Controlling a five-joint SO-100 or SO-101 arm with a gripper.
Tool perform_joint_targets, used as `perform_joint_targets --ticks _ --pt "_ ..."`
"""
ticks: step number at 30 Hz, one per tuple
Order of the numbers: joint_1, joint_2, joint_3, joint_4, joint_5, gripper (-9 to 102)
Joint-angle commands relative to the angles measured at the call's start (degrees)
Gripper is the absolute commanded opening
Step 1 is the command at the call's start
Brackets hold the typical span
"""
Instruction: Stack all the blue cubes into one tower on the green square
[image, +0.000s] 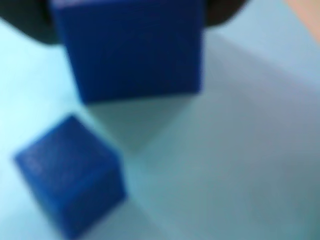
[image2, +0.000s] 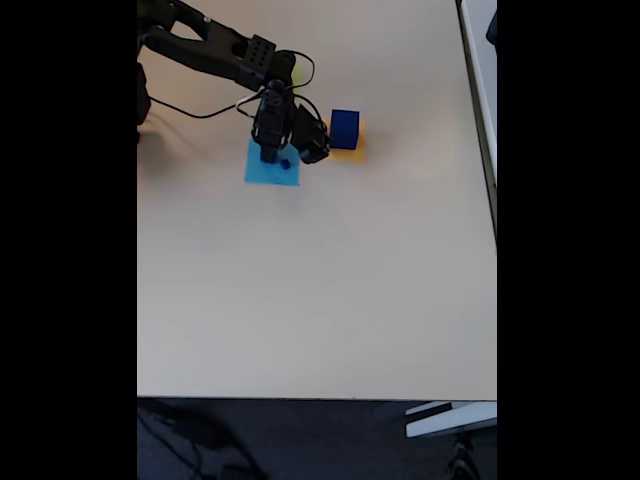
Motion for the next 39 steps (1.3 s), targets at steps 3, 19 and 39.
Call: perform_joint_targets --ticks 3,19,39 --pt "1.41 1.76 0.00 -0.62 -6.15 2" --pt "2.11 2.55 0.88 -2.46 -10.72 7" --pt "1.05 5.45 1.49 -2.72 -10.99 34"
